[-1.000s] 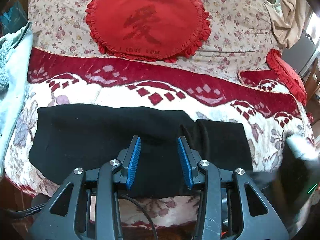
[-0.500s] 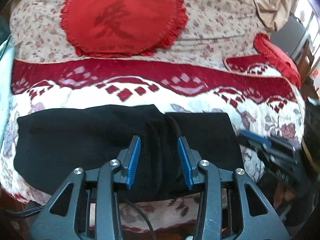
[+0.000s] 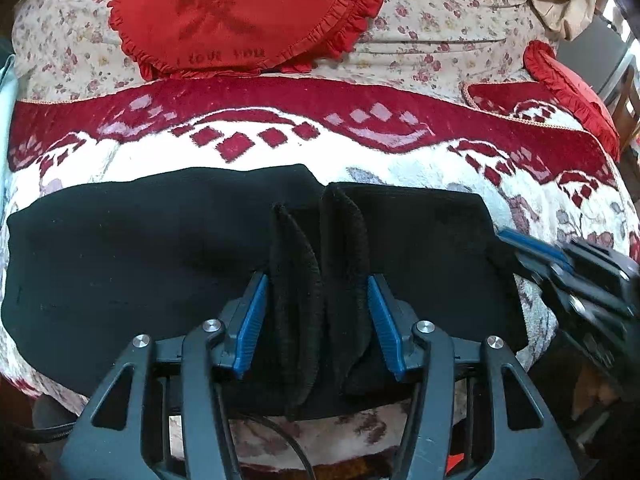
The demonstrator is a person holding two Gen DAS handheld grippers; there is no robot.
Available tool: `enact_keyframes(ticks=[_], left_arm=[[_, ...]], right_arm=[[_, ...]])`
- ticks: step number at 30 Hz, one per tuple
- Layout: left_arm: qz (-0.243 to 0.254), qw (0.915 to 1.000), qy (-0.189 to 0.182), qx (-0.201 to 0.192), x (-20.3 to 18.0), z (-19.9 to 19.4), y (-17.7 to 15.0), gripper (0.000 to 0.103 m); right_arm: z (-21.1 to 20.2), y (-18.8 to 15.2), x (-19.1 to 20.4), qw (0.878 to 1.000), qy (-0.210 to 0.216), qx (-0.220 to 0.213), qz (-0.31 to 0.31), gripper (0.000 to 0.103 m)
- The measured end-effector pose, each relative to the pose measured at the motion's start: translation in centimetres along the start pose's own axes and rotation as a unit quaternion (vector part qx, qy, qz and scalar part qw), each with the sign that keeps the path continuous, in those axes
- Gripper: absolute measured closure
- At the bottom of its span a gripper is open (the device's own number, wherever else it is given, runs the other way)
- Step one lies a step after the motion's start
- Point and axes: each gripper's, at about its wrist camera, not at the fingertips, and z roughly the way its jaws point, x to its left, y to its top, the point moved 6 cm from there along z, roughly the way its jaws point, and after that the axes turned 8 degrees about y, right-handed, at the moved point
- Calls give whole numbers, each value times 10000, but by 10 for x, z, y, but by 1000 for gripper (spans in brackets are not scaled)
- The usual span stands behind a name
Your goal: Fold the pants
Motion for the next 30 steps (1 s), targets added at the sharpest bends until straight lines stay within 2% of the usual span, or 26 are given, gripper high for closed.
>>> enact_keyframes(ticks=[4, 7, 9, 13, 19, 23, 24, 25, 27, 30], left_arm=[[29, 10000, 50, -53, -2, -1, -2, 52], [8, 10000, 39, -63, -1, -3, -3, 52], [13, 10000, 45, -67, -1, -3, -4, 52], [19, 9999, 51, -86, 1, -7, -6, 52], [-115, 9996, 90, -250, 22, -30, -8, 52], [-656, 9973, 9, -320, 67, -51, -17, 52], [-847, 9959, -5, -313, 80, -54, -20, 48], [-1155, 9928, -51, -310, 99, -58, -25, 40], [-1740, 9841, -121, -329, 132, -63, -36, 34], [-2460, 9690, -71, -224, 176, -62, -53, 32]], right_arm=[[-4, -20, 20, 9997, 37, 162, -182, 95], [10, -36, 19, 9993, -95, 336, -157, 95], [19, -41, 15, 9992, -19, 391, -43, 95], [15, -37, 15, 9990, 162, 410, 116, 95], [2, -3, 47, 9984, 523, -42, -191, 95], [26, 31, 86, 9942, 749, 17, -774, 89], [34, 37, 96, 9928, 838, 61, -853, 84], [46, 45, 108, 9909, 920, 149, -967, 75], [69, 61, 133, 9862, 1078, 269, -1226, 71], [101, 77, 165, 9777, 1411, 525, -1462, 67]])
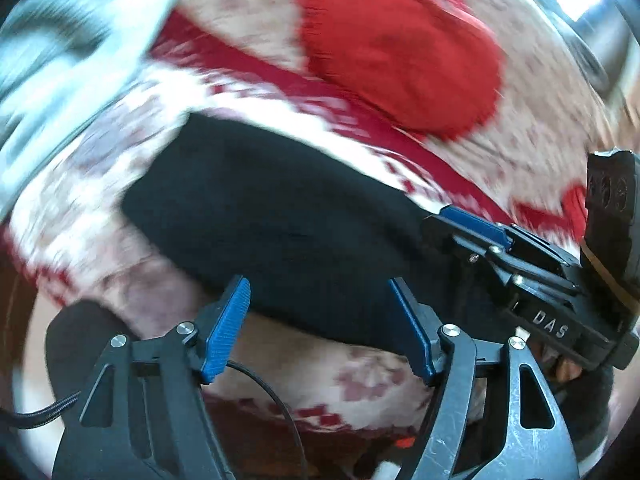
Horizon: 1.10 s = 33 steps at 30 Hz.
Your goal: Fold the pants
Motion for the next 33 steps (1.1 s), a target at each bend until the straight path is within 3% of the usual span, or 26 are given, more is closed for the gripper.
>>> enact_keyframes(ticks=[3, 9, 15, 21, 28, 29, 31, 32, 33], left_arm=[[-535, 9983, 209, 25, 41, 6, 6, 32], [-1315, 9912, 69, 130, 78, 24, 12, 32], [-1507, 9880, -47, 338, 88, 44, 16, 32], [-1457, 9889, -60, 268, 82, 50, 23, 16], [-1469, 9889, 58, 209, 77, 54, 28, 10], [-1473, 9889, 14, 180, 77, 53, 29, 12], [-1426, 9897, -66, 85, 75, 49, 33, 47], [-1310, 9914, -5, 43, 73, 46, 35, 52], [-1215, 9926, 57, -37, 71, 41, 36, 64]], right_arm=[[40, 25, 10, 9989, 122, 300, -345, 65], [104, 61, 15, 9943, 276, 775, -672, 62], [145, 78, 5, 9901, 422, 1121, -735, 57], [168, 82, 7, 9856, 822, 1286, -726, 56], [175, 80, 10, 9864, 1108, 1146, -399, 56], [172, 80, 10, 9868, 1151, 1085, -334, 58], [162, 80, 14, 9879, 1206, 913, -333, 71], [156, 80, 15, 9884, 1234, 819, -344, 74], [148, 82, 17, 9889, 1273, 699, -327, 78]])
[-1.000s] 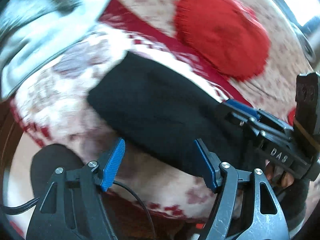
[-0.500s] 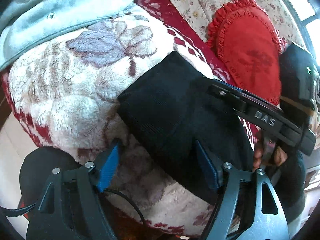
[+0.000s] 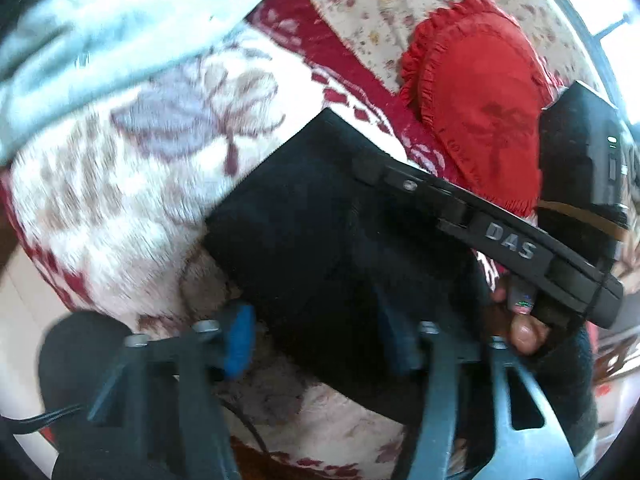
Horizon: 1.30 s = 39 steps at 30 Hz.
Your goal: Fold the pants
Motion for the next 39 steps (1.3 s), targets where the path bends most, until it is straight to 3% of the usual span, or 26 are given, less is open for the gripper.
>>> enact_keyframes(ticks=[3, 6, 8, 10, 13, 15, 17, 19, 20, 22, 25, 30, 38, 39], left_arm=[[253, 9993, -35, -280, -8, -19, 3, 74], [482, 9973, -163, -524, -21, -42, 2, 80], [904, 9922, -353, -784, -42, -64, -2, 84], [1366, 9843, -586, -952, -64, -83, -11, 88], [1537, 9819, -541, -968, -79, -85, -18, 88], [1494, 9836, -428, -918, -75, -81, -22, 88], [1307, 9870, -351, -867, -65, -78, -22, 88], [1109, 9903, -335, -764, -51, -73, -21, 87], [1032, 9916, -295, -725, -45, -72, -21, 85], [902, 9935, -201, -669, -33, -68, -24, 68], [598, 9965, -57, -581, -13, -56, -24, 54], [67, 9995, -38, -293, 15, -34, -18, 45], [-272, 9992, -238, 189, 14, 4, -15, 40], [-287, 9991, -244, 198, 13, 8, -15, 33]], right_arm=[[-32, 4, 11, 9987, 201, -470, 47, 85], [-79, 4, 27, 9937, 418, -1039, -42, 98], [-107, 2, 36, 9894, 556, -1341, -88, 98], [-133, -4, 39, 9866, 470, -1563, -81, 98], [-153, -15, 31, 9866, 96, -1627, 44, 98], [-152, -21, 28, 9892, -139, -1457, 73, 95], [-143, -23, 27, 9916, -279, -1262, 3, 86], [-122, -26, 23, 9955, -209, -927, 70, 56], [-111, -26, 20, 9967, -184, -789, 97, 56], [-88, -25, 15, 9980, -260, -560, 99, 56], [-55, -22, 7, 9991, -381, -160, 36, 56], [-22, -12, -8, 9978, -581, 274, -153, 56], [8, -4, -21, 9969, -204, 702, -298, 54], [12, -4, -20, 9966, -112, 754, -313, 54]])
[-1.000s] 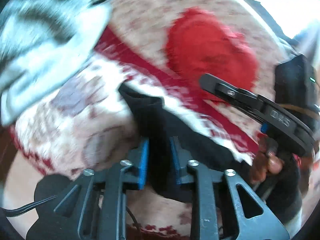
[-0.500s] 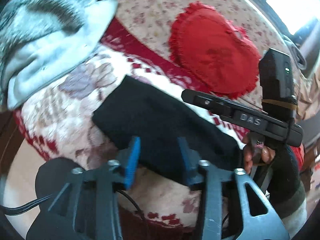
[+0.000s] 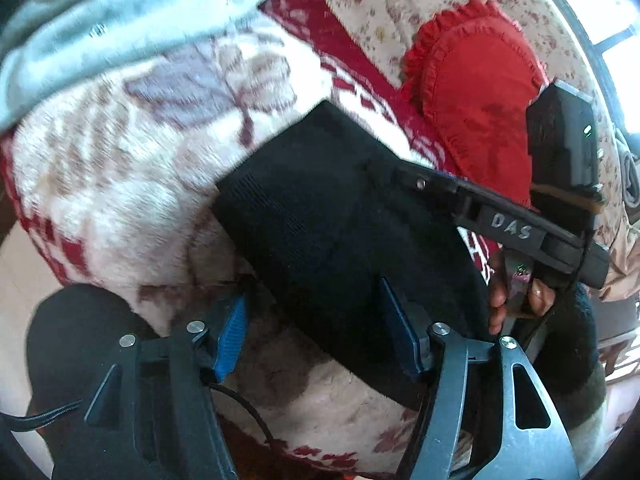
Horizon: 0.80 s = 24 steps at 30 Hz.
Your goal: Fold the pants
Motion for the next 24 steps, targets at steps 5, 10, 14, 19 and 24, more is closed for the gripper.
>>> enact_keyframes(ticks=[5, 10, 14, 19, 24], left_arm=[[-146, 9997, -168, -132, -9, 3, 6, 18], [380, 9989, -94, -241, -26, -5, 10, 79], [1000, 9921, -215, -727, -58, -36, 4, 83], [2090, 9674, -622, -1286, -121, -86, -28, 84], [3010, 9424, -928, -1125, -173, -85, -81, 84]], right_arm=[[10, 2, 3, 9997, 199, -83, 93, 53], [-7, -3, 19, 9985, 341, -438, 7, 84], [-56, -8, 37, 9918, 575, -1141, 21, 89], [-144, -38, 54, 9748, 660, -2130, 33, 89], [-210, -114, 43, 9604, 412, -2712, 489, 89]])
